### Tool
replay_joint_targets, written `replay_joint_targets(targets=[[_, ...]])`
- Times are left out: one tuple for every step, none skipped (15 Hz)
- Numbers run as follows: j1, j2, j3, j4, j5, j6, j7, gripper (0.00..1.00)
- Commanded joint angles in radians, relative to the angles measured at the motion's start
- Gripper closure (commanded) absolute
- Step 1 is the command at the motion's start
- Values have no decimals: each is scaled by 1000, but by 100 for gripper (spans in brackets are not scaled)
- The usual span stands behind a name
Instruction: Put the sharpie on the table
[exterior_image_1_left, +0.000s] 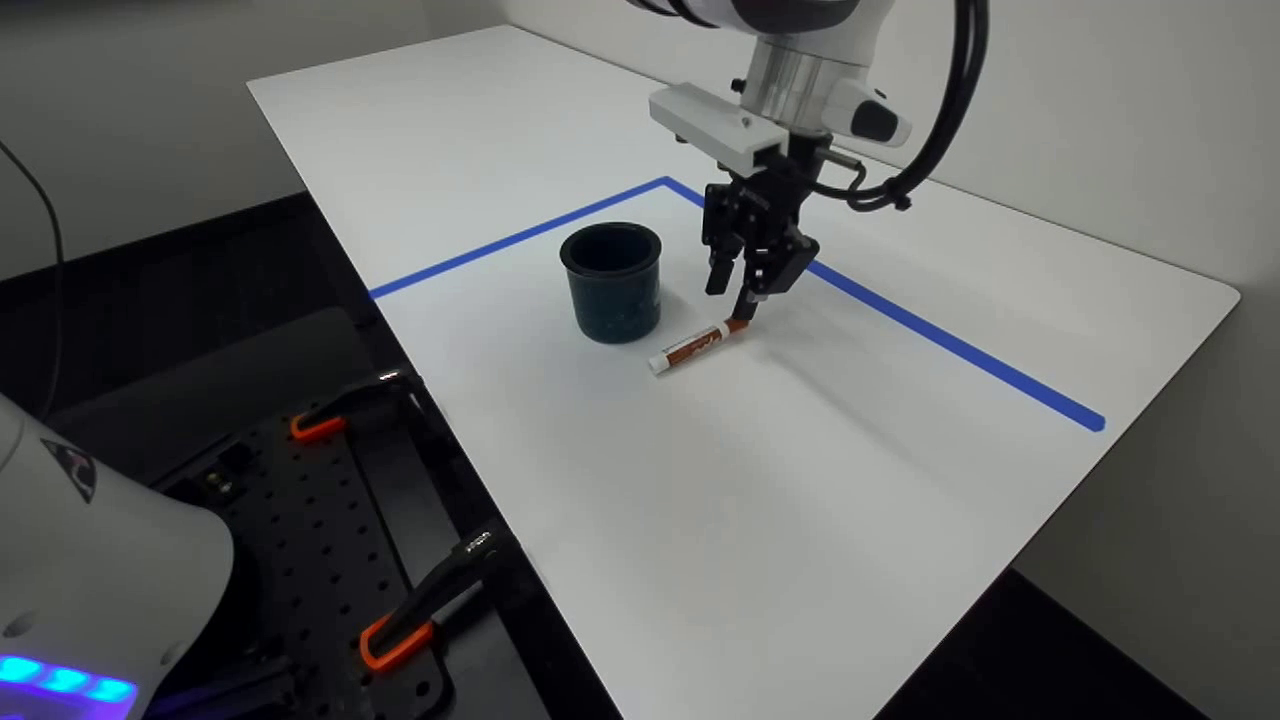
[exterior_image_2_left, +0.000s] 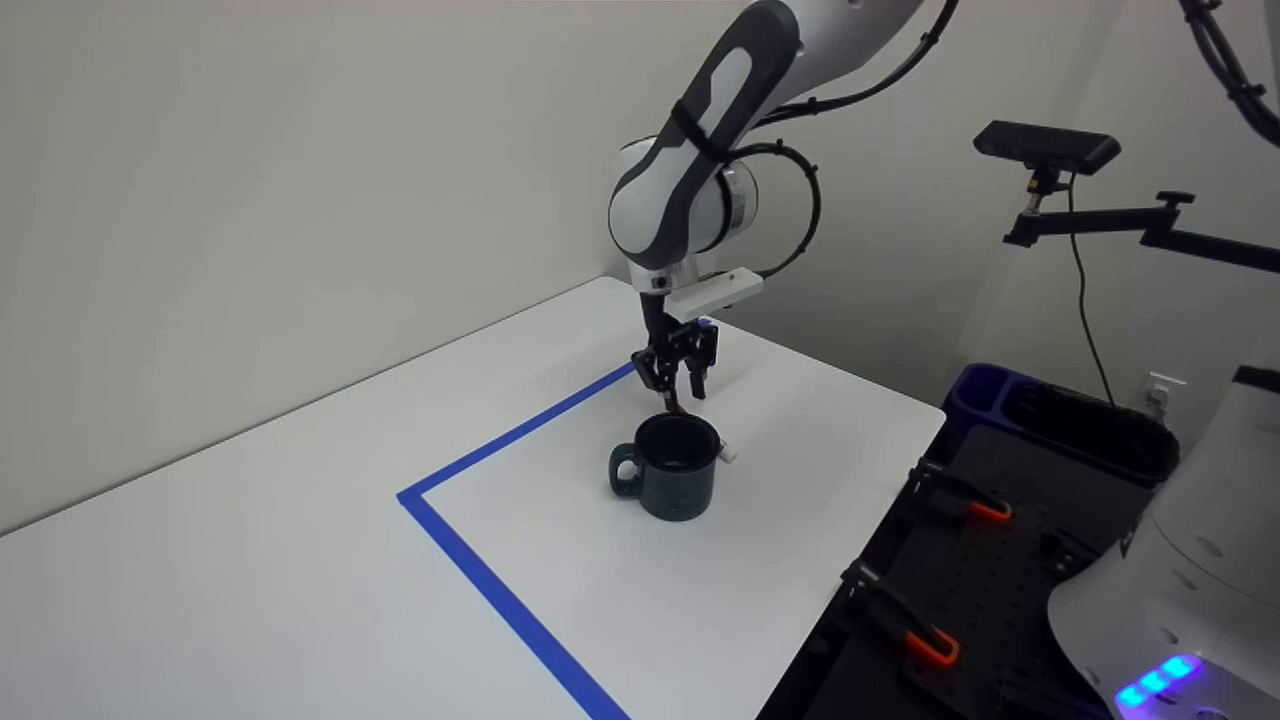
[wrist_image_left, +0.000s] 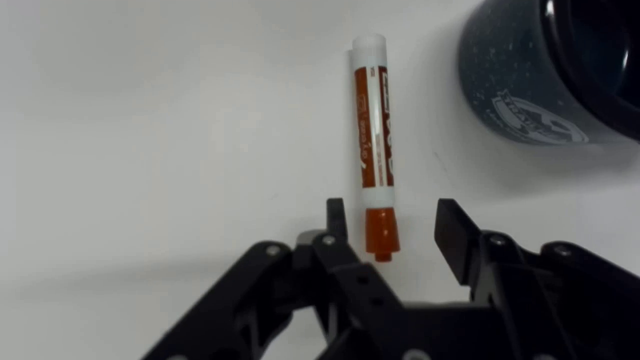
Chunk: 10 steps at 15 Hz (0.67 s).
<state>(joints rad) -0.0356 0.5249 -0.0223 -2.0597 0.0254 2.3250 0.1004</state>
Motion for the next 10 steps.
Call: replay_joint_targets(targets=[[-14,-30,3,19,30,-38,-27,18],[-15,-40,2,18,31,-35,-25,11],[-16,-48,1,18,30,-35,-24,2],[-15,-56,-1,20,28,-36,-20,0],[-15,-64,-2,22,26,-39,-18,0],[-14,-69,-5,26,23,-45,-11,0],[-13,-72,-7,32,22,-49,-7,0],[-13,-76,-7,35,22,-51,-5,0],[-12,-76,-6,40,22,-57,-3,0],[-10,-74,-7,47,19,-63,-2,0]])
